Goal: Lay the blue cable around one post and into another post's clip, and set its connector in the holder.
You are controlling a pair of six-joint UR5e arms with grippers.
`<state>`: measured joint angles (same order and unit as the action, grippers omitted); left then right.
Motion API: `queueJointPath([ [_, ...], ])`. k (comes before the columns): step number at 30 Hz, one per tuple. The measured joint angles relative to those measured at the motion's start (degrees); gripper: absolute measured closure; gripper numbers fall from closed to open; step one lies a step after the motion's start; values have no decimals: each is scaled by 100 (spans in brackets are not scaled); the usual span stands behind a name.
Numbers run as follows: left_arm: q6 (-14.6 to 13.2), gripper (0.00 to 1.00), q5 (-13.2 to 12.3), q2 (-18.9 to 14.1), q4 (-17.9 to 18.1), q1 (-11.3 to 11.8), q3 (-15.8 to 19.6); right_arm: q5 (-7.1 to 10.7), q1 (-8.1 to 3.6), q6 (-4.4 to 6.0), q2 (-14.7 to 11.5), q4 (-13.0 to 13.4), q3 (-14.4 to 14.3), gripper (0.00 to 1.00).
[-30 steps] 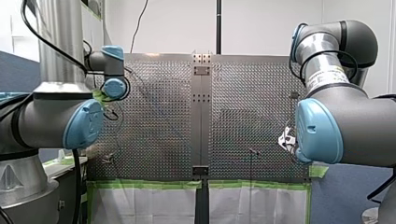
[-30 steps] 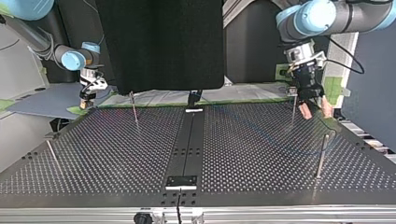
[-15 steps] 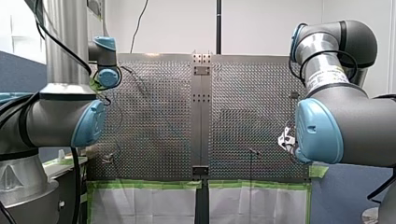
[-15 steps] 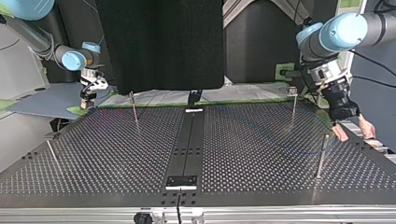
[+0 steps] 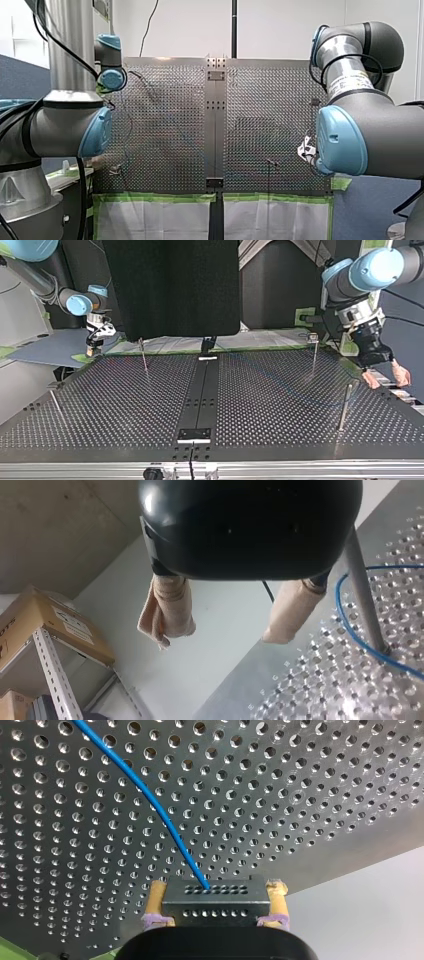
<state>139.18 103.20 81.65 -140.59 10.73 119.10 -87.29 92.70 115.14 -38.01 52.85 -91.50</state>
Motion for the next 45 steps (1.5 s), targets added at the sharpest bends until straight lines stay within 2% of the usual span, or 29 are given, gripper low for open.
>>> queueJointPath([
  [6,-294,0,258,-71,-290,18,96,0,6,-2,-1,-1,0,100],
  [8,-380,0,259,-75,-356,11,137,0,11,-4,-1,0,0,100],
  [15,-498,0,-54,-25,-409,-19,228,0,21,-7,-1,-2,-2,100],
  [24,-226,0,-497,-12,-340,1,238,0,31,-9,-2,-2,-1,100],
  [33,-206,0,-925,-8,-330,-10,242,0,41,-16,-1,-1,-1,100],
  [39,-186,0,-1111,85,-291,-4,242,0,42,-16,-1,-1,0,100],
  [45,-139,0,-1086,353,-104,33,237,0,45,-16,-1,-1,-1,100],
])
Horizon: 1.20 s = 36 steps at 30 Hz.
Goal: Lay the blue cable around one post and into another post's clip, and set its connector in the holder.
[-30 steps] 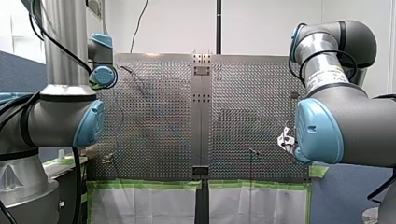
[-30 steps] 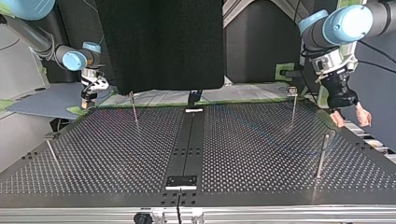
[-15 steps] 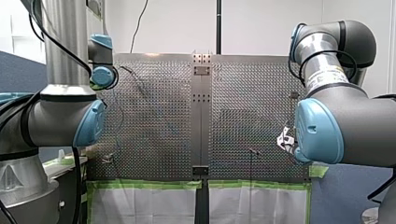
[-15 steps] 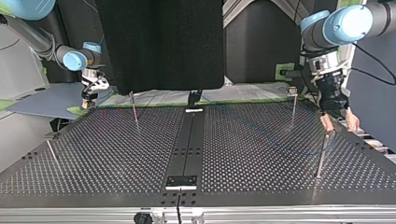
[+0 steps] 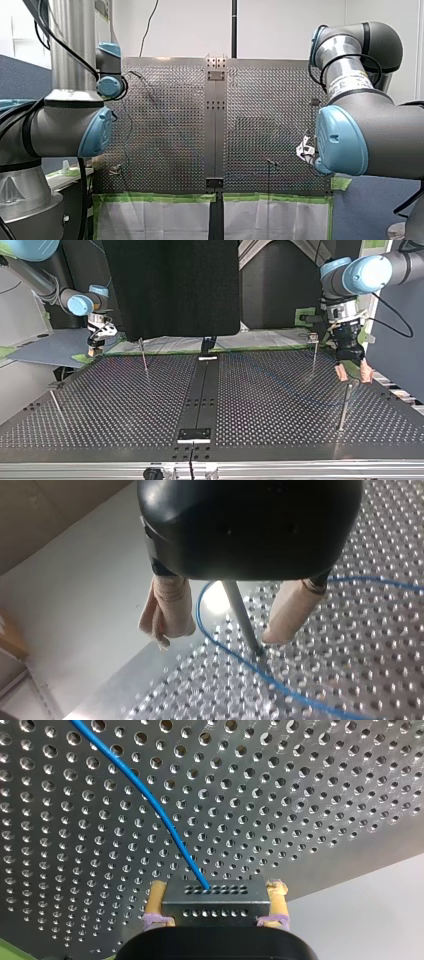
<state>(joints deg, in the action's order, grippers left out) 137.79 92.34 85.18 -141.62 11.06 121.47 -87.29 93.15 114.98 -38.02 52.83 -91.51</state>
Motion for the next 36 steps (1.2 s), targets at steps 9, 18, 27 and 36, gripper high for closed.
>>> queueJointPath([
  [9,135,0,192,114,345,39,-174,0,5,0,1,15,3,100],
  [18,157,0,153,356,373,29,-422,0,6,1,0,23,3,100],
  [27,186,0,234,585,366,54,-716,0,6,1,0,17,1,100],
  [36,199,0,262,757,219,34,-1123,0,14,0,1,4,4,100],
])
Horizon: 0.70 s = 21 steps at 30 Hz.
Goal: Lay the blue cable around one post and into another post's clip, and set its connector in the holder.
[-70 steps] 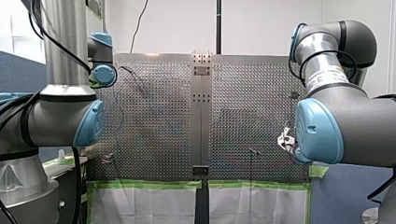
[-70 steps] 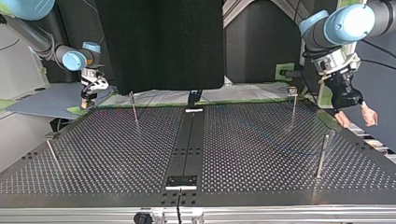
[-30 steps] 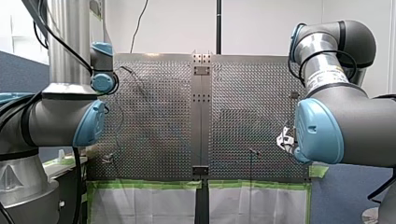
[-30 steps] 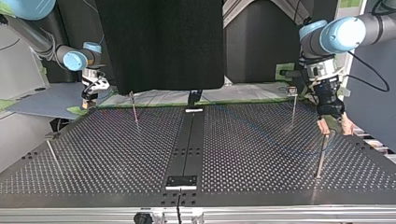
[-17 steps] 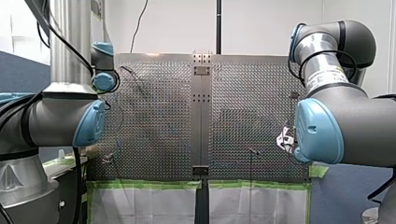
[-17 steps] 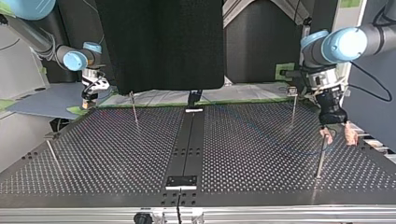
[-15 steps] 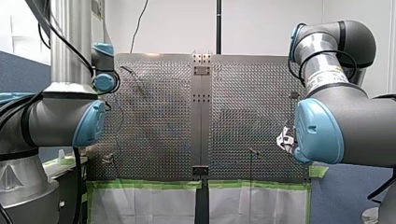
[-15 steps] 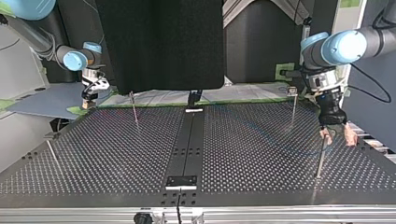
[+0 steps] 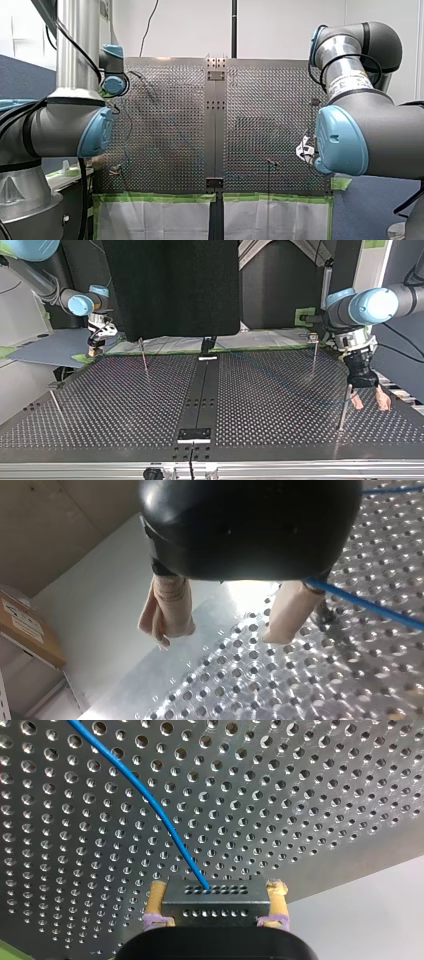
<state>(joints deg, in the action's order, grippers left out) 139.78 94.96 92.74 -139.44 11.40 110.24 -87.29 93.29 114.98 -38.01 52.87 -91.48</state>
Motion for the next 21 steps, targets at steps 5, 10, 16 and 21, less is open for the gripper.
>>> queueJointPath([
  [5,0,0,-3,90,-26,3,-143,-1,6,0,-1,-3,1,100],
  [10,-7,0,-4,288,-69,-14,-206,-1,9,0,-1,-4,-1,100],
  [16,-8,0,-7,355,-93,-20,-213,-1,10,0,-2,-4,-5,100],
  [21,-32,0,-138,358,-54,-36,-212,-1,16,0,-1,-4,-6,100],
])
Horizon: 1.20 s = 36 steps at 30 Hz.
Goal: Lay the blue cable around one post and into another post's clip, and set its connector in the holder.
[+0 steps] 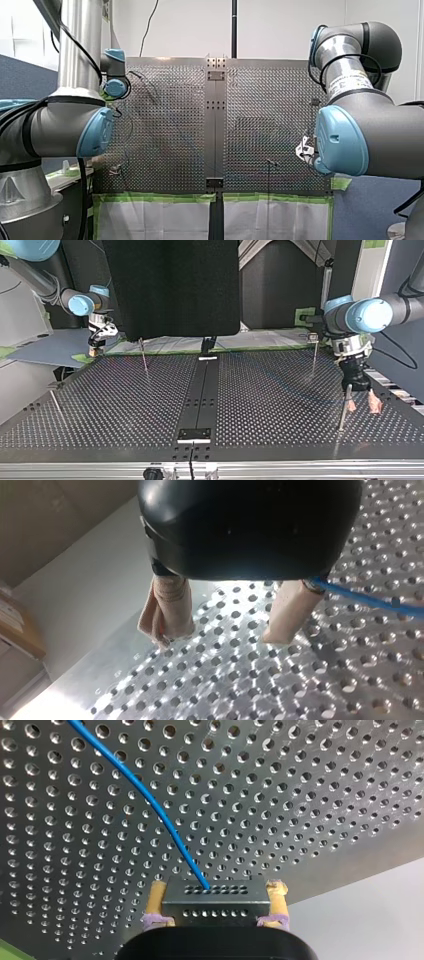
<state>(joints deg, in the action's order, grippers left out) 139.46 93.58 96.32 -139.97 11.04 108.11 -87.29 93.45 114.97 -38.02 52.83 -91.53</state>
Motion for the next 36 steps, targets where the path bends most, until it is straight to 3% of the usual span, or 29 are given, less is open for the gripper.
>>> queueJointPath([
  [7,-13,0,-232,-1,157,-22,3,-19,2,-10,0,-2,3,100],
  [11,-9,0,-310,-2,155,-31,7,-115,-19,-61,-4,-7,1,100],
  [17,28,0,-173,-4,103,-35,41,-356,-41,-218,-148,-134,-4,100],
  [23,44,0,91,-4,-3,-19,47,-545,-34,-301,-391,-320,-112,100],
  [31,46,0,153,-2,-22,-16,50,-698,-22,-382,-776,-345,-476,100],
  [36,45,0,155,-1,-22,-16,50,-704,57,-565,-1039,-529,-675,100],
])
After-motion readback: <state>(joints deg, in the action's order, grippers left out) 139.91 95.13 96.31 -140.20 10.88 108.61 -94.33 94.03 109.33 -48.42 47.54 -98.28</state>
